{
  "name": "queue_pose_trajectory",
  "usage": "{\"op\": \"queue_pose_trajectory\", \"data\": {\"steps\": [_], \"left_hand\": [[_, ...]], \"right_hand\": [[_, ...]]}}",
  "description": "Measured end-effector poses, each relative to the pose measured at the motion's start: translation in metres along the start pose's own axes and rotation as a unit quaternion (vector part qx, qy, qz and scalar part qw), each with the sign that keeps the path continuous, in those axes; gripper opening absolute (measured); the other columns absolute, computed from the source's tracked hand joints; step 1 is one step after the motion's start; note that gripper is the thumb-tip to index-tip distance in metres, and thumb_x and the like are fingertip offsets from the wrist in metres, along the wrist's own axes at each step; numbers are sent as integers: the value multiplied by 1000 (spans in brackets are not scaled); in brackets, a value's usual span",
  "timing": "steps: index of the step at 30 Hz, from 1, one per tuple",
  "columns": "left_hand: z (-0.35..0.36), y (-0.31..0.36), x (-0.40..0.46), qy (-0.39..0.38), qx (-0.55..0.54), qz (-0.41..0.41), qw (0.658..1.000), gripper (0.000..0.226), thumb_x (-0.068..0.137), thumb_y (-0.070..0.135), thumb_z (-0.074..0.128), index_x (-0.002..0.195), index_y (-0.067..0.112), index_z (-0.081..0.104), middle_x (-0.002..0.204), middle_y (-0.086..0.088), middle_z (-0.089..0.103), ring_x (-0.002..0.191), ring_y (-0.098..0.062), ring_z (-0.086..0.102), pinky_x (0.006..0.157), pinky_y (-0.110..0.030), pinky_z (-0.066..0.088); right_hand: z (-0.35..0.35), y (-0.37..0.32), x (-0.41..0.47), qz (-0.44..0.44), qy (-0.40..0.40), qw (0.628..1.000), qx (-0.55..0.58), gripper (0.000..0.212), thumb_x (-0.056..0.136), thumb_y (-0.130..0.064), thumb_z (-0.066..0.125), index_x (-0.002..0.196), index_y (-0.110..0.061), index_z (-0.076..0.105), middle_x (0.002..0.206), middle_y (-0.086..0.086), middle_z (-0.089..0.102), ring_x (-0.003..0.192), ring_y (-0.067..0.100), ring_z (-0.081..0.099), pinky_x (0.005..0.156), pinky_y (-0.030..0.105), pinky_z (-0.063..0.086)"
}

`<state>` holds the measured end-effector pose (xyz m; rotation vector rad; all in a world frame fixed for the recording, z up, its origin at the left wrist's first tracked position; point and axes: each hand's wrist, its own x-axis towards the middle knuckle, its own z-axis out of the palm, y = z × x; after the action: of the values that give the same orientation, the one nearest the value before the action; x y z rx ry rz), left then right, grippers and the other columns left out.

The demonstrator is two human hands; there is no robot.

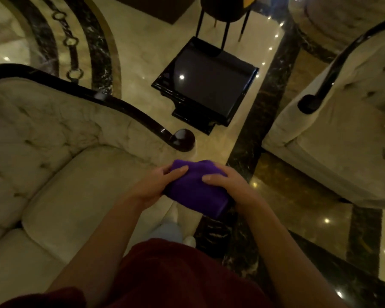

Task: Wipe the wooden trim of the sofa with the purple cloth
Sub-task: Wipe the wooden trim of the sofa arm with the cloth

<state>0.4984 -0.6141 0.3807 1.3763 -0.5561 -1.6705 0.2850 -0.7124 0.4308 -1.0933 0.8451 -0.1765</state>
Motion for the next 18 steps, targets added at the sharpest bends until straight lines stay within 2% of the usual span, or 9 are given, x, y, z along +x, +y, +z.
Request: {"op": "queue_pose_trajectory", "data": {"steps": [2, 4, 7, 9, 11, 13, 15, 16, 18], "left_hand": [[-6, 5, 21, 70, -31, 18, 997, 45, 79, 53, 77, 117, 29, 72, 117, -1, 77, 111, -18, 72, 89, -33, 59], [-9, 7, 39, 129, -4, 61, 990, 33, 82, 55, 73, 109, 37, 72, 111, 6, 77, 104, -12, 73, 84, -29, 61], [-15, 7, 71, 181, 80, 102, 975, 26, 84, 58, 69, 103, 40, 69, 100, 11, 75, 91, -5, 73, 74, -21, 60], [-18, 9, 90, 196, 107, 104, 969, 15, 85, 58, 68, 95, 47, 67, 94, 15, 74, 85, -2, 71, 69, -16, 57], [-31, 21, 119, 224, 75, 81, 968, 14, 86, 61, 65, 92, 48, 66, 92, 12, 73, 85, -4, 71, 65, -15, 56], [-52, 23, 138, 269, 71, 61, 959, 20, 93, 52, 61, 101, 35, 65, 98, 9, 70, 89, -12, 70, 66, -15, 55], [-77, 23, 150, 346, 69, 35, 935, 22, 99, 31, 59, 113, 15, 64, 108, -6, 70, 100, -24, 67, 84, -31, 58], [-93, 15, 156, 385, 48, 3, 922, 24, 99, 22, 58, 117, 7, 63, 113, -15, 69, 106, -32, 66, 93, -41, 55], [-113, 7, 156, 430, 18, -52, 901, 28, 98, 16, 56, 118, -2, 63, 117, -25, 67, 111, -38, 64, 93, -39, 49]], "right_hand": [[2, 7, 35, 30, 39, 992, 120, 59, 64, -50, 91, 117, -31, 71, 110, 2, 81, 102, 28, 78, 84, 43, 65], [9, 14, 49, 56, 75, 974, 208, 70, 61, -54, 93, 119, -27, 65, 103, 0, 83, 97, 26, 80, 73, 37, 66], [20, 19, 75, 94, 75, 957, 265, 53, 81, -35, 85, 127, -18, 64, 112, 10, 81, 103, 29, 78, 78, 38, 66], [21, 13, 89, 109, 109, 963, 223, 45, 85, -19, 83, 126, -17, 66, 110, 11, 81, 99, 29, 79, 77, 37, 66], [9, -7, 119, 131, 141, 972, 132, 32, 85, -11, 82, 113, -20, 70, 94, 5, 84, 82, 23, 81, 65, 31, 65], [3, -23, 139, 131, 139, 980, 64, 22, 85, -11, 80, 101, -25, 73, 83, -1, 83, 69, 16, 79, 56, 25, 61], [-8, -42, 162, 118, 147, 981, -42, 22, 87, -14, 78, 91, -35, 71, 80, -1, 81, 66, 13, 77, 52, 19, 58], [-13, -51, 180, 117, 155, 975, -106, 25, 89, -17, 77, 90, -39, 66, 83, -2, 78, 69, 13, 76, 52, 17, 56], [-24, -68, 210, 84, 163, 957, -226, 28, 93, -21, 71, 92, -44, 57, 94, -4, 69, 77, 13, 71, 57, 20, 56]]}}
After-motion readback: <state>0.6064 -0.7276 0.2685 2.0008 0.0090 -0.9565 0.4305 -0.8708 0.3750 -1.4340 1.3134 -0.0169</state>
